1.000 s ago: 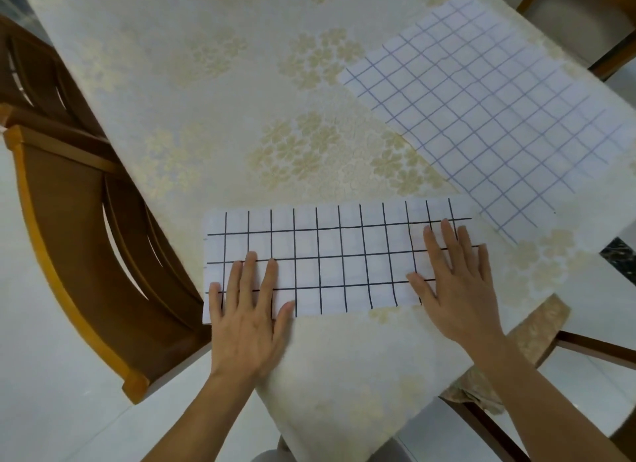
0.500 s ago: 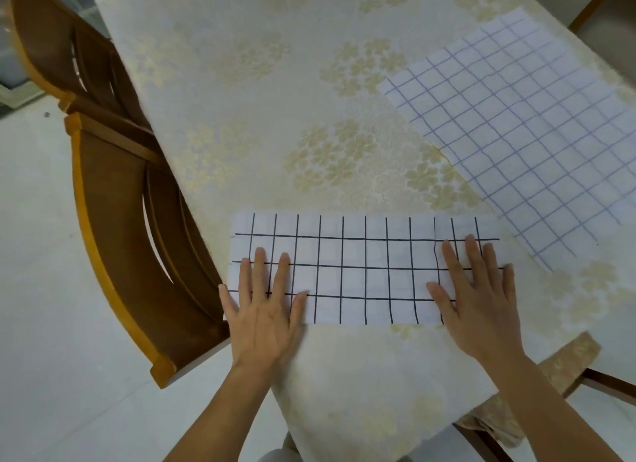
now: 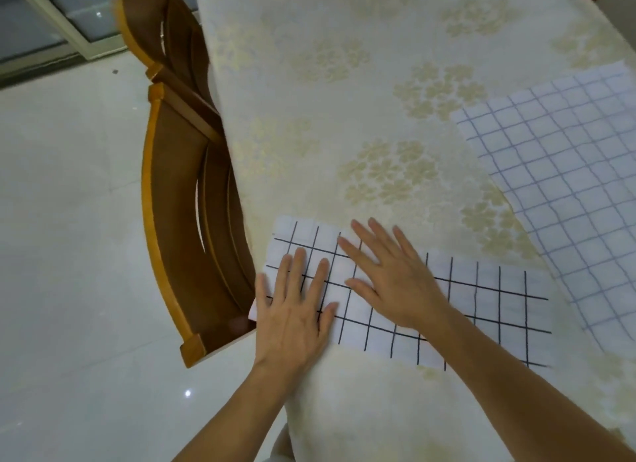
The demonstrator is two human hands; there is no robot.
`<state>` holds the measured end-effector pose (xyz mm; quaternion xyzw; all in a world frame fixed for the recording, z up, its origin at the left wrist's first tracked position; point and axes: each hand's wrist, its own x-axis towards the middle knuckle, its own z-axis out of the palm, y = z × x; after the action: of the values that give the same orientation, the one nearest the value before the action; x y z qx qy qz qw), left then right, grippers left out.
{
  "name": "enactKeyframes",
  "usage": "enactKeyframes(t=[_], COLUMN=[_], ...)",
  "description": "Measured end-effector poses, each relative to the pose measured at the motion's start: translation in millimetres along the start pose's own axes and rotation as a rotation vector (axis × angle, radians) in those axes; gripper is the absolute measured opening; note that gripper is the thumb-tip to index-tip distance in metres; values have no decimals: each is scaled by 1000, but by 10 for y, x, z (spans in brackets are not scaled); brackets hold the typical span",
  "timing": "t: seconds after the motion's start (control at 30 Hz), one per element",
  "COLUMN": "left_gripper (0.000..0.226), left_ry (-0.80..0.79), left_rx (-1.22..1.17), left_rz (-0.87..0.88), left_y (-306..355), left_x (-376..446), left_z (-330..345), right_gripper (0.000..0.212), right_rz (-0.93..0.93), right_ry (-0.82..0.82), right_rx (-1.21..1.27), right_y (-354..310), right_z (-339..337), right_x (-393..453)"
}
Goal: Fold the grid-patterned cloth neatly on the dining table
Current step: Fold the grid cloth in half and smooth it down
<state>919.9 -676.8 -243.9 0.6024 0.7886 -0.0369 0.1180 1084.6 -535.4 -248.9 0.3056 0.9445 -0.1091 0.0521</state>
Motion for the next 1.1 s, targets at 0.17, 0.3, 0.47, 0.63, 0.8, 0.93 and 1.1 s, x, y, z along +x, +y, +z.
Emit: enactKeyframes(t=[0.17, 0.3, 0.47, 0.63, 0.8, 0.93, 1.1], left_gripper=[66, 67, 66, 67, 72, 68, 64], left_ry=[-30, -49, -26, -52, -238, -301, -335], left_rx=[-19, -39, -93, -40, 149, 239, 263], left_rz=[-117, -168, -228, -308, -375, -377, -391], left_y=[-4, 5, -23, -101, -178, -227, -265], left_x=[118, 98, 110, 171, 247, 308, 322], left_z=[-2, -16, -122, -348, -611, -662, -688], right_gripper=[66, 67, 53, 42, 42, 44, 47], right_rz=[-109, -153, -214, -534, -827, -915, -975], right_ry=[-40, -20, 140, 115, 0, -77, -83], right_rx=[-41, -49, 56, 25, -146, -217, -238], right_y=[29, -13, -120, -144, -219, -278, -302], right_z=[39, 15, -37, -286, -493, -513, -417], right_x=[260, 295, 553, 1244, 1709, 1809, 1815])
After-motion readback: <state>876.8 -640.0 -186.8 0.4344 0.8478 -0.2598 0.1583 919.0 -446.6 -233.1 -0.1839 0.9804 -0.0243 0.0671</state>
